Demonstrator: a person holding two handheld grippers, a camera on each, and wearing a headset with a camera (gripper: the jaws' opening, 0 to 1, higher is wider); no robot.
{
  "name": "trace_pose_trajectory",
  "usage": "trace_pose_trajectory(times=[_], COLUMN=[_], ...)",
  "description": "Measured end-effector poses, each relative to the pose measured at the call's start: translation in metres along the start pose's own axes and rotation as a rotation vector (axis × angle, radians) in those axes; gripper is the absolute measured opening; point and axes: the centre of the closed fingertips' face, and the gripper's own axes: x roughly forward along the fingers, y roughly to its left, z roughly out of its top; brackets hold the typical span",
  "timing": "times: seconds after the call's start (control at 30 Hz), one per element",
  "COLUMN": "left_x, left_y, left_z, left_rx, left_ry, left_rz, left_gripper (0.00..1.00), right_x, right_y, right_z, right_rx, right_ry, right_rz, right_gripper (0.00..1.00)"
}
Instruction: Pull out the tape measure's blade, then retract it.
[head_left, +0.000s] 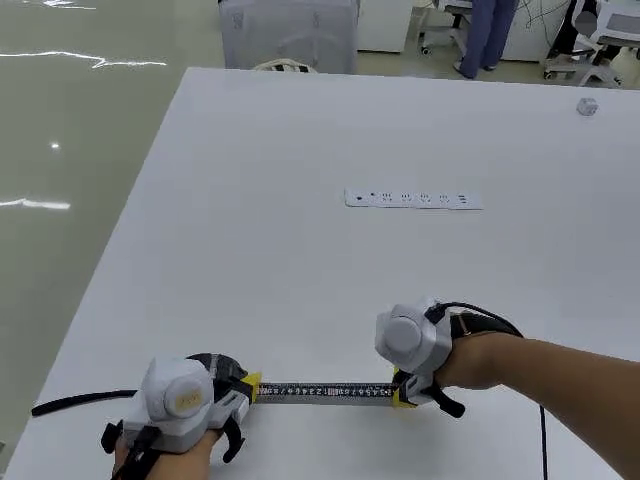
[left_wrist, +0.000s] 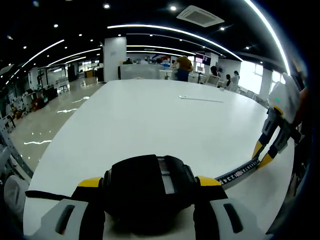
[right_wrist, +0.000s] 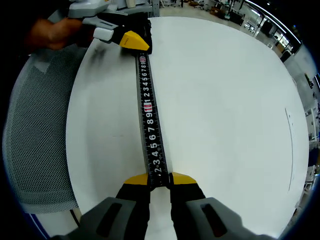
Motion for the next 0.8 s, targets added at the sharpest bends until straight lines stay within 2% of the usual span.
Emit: trace_pose_trajectory(times=[0.07,0.1,0.27,0.33,0.4,0.47,0.57,0.67,0.8], left_x=[-0.0026,-0.0035,-0.0059,-0.0092,-0.0103,-0.0101,-0.0087,-0.0098,-0.0096], left_y=[0.0024,0.0031,0.0017,0.0021,0.0022,0.0034,0.0048,0.0026,0.0044], left_z=[0.0017,-0.0002,-0.0029,-0.0049,-0.006,-0.0068,-0.0052,-0.0057,-0.005], left_rx=[-0.015,-0.034,-0.045,-0.054,-0.096,-0.142,-0.175,-0.155,-0.174], left_ry=[-0.002,0.012,0.019,0.004,-0.015,-0.009,-0.007,-0.027,-0.026], left_rz=[0.017,0.028,0.032,0.039,0.042,0.033,0.036,0.041,0.031], left_gripper=[0.68,0.67,0.67,0.67,0.67,0.66,0.65,0.64,0.63], right_x=[0.0005,0.0006,0.0,0.0002,0.0,0.0003,0.001,0.0007,0.0006], right_y=[-0.0005,-0.0006,-0.0002,-0.0006,-0.0003,-0.0006,-0.0011,-0.001,-0.0011], right_z=[-0.0002,-0.0002,-0.0005,-0.0005,-0.0002,-0.0002,-0.0004,-0.0003,-0.0005], right_rx=[0.004,0.007,0.01,0.014,0.017,0.019,0.019,0.022,0.024], right_ry=[0.003,0.004,0.005,0.004,0.003,0.004,0.003,0.004,0.004], right_rz=[-0.002,-0.002,-0.006,-0.005,-0.003,-0.001,0.0,0.0,-0.004], right_gripper=[0.14,0.14,0.14,0.14,0.14,0.14,0.14,0.14,0.14])
